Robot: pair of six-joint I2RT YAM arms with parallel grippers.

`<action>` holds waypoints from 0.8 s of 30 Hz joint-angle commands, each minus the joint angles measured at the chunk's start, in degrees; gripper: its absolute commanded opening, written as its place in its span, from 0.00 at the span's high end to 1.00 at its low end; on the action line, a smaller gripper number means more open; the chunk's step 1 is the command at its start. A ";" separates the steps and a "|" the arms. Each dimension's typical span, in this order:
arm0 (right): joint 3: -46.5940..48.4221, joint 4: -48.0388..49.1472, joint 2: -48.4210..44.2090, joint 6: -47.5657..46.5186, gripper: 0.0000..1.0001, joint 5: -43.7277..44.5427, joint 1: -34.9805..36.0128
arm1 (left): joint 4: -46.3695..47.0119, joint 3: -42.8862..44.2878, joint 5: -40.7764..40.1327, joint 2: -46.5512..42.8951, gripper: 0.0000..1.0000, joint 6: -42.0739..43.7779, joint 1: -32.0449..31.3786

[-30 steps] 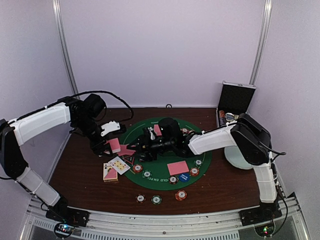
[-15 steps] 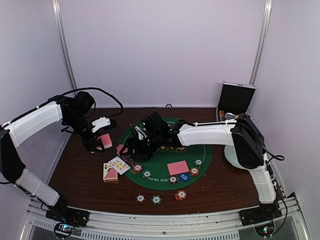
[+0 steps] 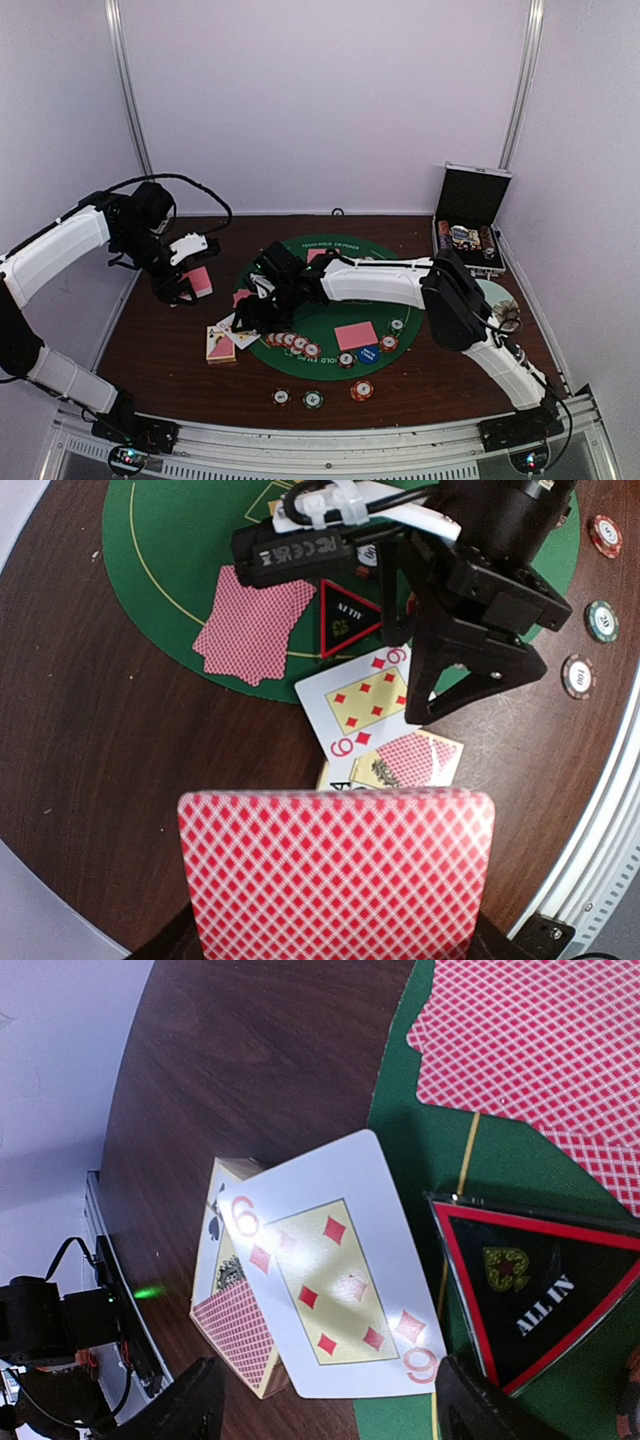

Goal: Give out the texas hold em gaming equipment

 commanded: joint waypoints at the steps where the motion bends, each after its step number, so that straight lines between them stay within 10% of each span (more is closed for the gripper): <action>1: 3.38 -5.47 2.40 -2.13 0.24 3.40 0.96 | 0.01 -0.25 1.56 -1.38 1.00 0.89 0.24; 24: 16.37 -7.89 9.15 -6.03 0.25 -3.50 6.34 | -0.29 -0.34 2.26 -2.77 1.00 0.80 0.24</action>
